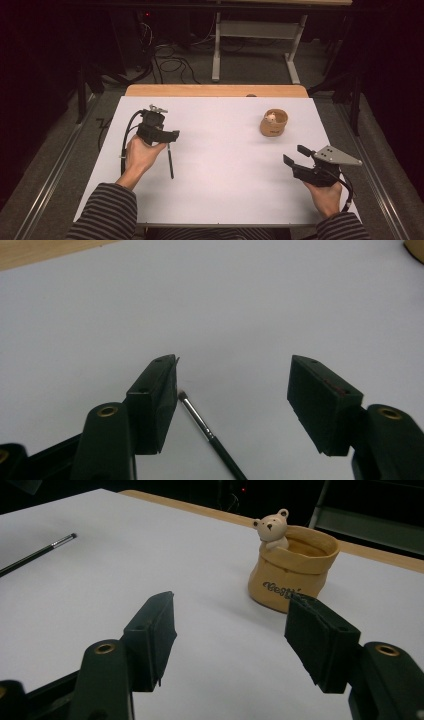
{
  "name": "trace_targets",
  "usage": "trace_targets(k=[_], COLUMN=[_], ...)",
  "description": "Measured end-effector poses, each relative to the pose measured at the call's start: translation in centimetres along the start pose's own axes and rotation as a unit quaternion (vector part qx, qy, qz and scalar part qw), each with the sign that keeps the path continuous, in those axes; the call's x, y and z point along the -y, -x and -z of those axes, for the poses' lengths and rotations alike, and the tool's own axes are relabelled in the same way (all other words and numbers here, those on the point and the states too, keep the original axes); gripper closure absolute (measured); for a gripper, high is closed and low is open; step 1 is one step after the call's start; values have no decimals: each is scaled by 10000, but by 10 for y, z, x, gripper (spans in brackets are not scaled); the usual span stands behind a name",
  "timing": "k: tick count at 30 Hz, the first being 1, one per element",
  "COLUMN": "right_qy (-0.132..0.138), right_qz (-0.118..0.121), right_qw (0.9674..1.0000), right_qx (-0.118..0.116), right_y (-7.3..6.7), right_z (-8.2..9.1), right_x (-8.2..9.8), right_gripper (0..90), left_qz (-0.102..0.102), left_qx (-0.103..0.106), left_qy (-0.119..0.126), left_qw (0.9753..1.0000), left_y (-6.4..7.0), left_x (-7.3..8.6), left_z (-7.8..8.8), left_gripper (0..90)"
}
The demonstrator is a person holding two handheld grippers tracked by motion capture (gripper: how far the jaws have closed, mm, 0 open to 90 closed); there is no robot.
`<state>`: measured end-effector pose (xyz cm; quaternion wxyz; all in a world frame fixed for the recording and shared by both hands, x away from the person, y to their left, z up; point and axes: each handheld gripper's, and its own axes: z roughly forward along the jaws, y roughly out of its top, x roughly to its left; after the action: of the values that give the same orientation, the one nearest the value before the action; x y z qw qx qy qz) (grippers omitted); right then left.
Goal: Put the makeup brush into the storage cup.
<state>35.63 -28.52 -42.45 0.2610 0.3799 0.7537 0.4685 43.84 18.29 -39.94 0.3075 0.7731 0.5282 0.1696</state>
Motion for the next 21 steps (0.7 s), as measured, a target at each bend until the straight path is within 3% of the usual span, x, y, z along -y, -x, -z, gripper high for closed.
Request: trace_targets(k=[21], right_qy=[4], right_qz=[7], right_qw=[10000], right_qx=[-12], right_y=[0], right_z=[0], right_x=[0], right_gripper=[378], left_qz=[319], left_qx=[43], left_qy=[-630], left_qw=[9975], left_y=[-3], left_x=[-7], left_z=[-5], left_gripper=[390])
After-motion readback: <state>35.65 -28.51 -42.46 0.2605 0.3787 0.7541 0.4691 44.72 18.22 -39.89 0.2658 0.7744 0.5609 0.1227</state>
